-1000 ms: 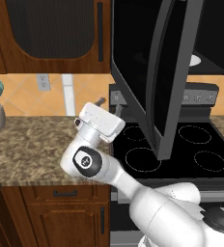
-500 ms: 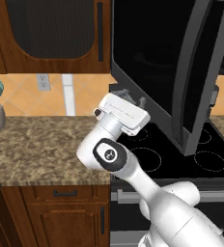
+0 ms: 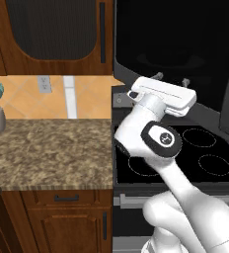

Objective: Pick the lime from the sink and place it in the bowl. Then pick the bowl and place it in the microwave. Then close the microwave door and press the start button.

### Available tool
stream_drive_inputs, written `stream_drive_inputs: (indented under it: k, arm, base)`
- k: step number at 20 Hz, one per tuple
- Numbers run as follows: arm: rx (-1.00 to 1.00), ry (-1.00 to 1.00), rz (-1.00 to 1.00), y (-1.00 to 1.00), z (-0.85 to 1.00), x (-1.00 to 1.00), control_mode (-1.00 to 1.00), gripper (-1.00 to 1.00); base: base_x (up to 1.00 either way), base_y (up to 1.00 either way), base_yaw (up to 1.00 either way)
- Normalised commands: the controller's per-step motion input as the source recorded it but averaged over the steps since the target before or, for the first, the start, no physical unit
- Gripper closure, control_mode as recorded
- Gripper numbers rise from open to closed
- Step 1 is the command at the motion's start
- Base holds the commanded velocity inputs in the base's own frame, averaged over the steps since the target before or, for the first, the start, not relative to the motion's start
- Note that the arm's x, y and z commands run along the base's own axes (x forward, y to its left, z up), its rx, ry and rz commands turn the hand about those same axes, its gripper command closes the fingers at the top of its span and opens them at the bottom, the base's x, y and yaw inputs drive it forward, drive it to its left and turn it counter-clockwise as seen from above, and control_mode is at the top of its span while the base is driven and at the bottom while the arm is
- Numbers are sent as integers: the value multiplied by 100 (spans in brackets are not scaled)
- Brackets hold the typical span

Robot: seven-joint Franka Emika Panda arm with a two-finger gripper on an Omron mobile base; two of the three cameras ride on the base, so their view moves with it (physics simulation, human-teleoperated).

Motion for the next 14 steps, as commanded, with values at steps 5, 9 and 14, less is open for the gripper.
stream_drive_inputs:
  k: [5, 9, 14]
  arm:
    - [12, 14, 26, -81, 52, 1, -100, -100]
    - [13, 21, 30, -78, 38, 26, -100, -100]
    - [12, 26, 19, -59, 31, 73, -100, -100]
  base:
    - [0, 0, 0]
    - [0, 0, 0]
    - [0, 0, 0]
